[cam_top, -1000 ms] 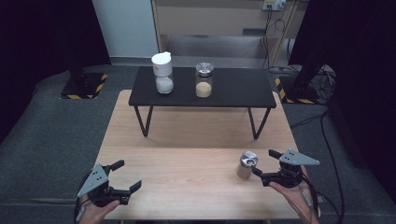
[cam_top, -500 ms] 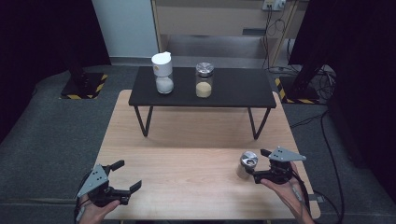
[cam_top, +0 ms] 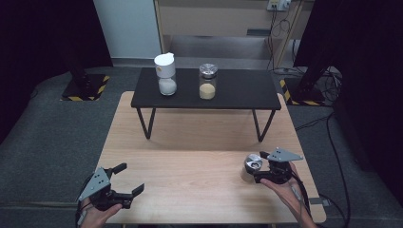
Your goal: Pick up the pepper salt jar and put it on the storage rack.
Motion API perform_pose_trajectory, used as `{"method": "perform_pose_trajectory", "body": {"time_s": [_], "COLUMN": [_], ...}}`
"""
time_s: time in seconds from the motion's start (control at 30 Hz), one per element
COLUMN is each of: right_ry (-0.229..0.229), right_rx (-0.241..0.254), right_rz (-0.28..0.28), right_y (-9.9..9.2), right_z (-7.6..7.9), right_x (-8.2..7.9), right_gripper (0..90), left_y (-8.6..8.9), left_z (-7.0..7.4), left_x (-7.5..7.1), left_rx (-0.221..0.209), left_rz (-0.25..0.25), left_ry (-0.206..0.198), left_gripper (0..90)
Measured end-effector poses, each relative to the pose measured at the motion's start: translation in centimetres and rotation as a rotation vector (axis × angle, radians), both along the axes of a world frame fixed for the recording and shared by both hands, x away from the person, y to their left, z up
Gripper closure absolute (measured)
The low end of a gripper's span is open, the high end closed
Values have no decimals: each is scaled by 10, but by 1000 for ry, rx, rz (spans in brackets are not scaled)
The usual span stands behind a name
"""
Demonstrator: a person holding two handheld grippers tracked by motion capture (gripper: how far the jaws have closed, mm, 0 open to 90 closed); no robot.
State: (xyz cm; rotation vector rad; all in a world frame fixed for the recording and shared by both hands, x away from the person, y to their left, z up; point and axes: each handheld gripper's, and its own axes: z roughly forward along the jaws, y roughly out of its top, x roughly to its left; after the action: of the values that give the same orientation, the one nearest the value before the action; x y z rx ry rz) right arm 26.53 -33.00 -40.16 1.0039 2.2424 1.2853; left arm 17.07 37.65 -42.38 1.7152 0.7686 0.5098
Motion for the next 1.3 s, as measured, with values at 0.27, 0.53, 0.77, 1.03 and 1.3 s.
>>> {"method": "perform_pose_trajectory", "body": {"time_s": [0.27, 0.53, 0.77, 1.03, 1.3], "right_ry": [-8, -11, -31, -26, -20], "right_rx": [-17, -13, -22, -17, -39], "right_rz": [4, 20, 30, 29, 33], "right_y": [4, 7, 10, 9, 10], "right_z": [-3, -8, -8, -7, -2], "right_x": [2, 7, 6, 6, 7], "right_gripper": [218, 286, 343, 351, 353], "left_y": [0, 0, 0, 0, 0], "left_z": [0, 0, 0, 0, 0], "left_x": [0, 0, 0, 0, 0], "left_rx": [1, 0, 0, -1, -2], "left_rz": [0, 0, -1, -1, -1], "left_ry": [0, 0, 0, 1, 0], "left_gripper": [3, 3, 3, 3, 3]}}
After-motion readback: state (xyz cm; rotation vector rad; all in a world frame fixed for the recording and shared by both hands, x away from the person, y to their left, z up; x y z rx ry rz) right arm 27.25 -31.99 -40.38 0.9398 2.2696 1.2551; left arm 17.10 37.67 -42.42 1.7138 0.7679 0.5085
